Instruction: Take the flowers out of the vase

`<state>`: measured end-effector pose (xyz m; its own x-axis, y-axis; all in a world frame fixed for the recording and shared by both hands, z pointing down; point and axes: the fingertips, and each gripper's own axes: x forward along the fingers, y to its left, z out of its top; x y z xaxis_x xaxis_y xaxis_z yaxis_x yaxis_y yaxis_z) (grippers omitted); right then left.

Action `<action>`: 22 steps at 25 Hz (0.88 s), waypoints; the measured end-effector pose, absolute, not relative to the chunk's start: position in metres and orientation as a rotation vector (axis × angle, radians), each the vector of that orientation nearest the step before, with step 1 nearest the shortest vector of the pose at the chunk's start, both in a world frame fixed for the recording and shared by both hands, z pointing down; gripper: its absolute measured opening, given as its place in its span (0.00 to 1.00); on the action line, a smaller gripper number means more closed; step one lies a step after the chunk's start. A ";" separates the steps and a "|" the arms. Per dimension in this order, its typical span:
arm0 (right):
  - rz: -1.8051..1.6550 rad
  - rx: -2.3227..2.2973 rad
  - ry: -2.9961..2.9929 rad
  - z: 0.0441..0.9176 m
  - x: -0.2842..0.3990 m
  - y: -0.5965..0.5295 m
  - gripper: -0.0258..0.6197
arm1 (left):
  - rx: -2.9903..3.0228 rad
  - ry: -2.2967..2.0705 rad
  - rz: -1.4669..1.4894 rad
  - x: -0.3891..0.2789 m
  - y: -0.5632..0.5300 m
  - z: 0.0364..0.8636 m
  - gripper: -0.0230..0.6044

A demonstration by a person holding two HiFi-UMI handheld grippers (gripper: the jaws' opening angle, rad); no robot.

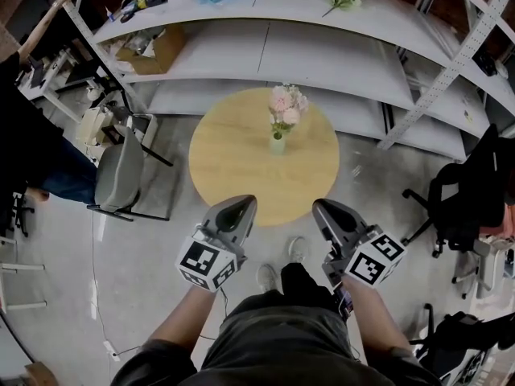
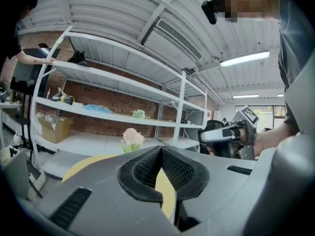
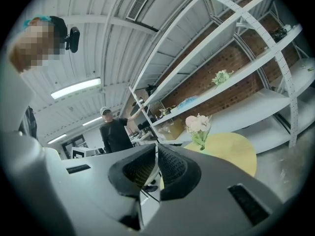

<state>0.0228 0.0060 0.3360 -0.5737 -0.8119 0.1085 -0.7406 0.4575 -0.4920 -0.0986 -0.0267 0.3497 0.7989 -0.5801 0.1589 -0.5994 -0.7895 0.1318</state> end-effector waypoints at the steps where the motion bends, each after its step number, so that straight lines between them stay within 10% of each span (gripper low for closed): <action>1: -0.763 -1.369 2.561 0.338 0.027 -0.002 0.07 | 2.804 -0.935 0.172 -0.096 -0.033 0.351 0.05; 16: -0.894 -1.184 2.756 0.419 0.055 -0.155 0.07 | 2.669 -0.992 0.372 -0.059 -0.167 0.437 0.06; 22: -0.935 -1.119 2.870 0.467 0.061 -0.199 0.25 | 2.662 -0.911 0.491 -0.042 -0.203 0.477 0.33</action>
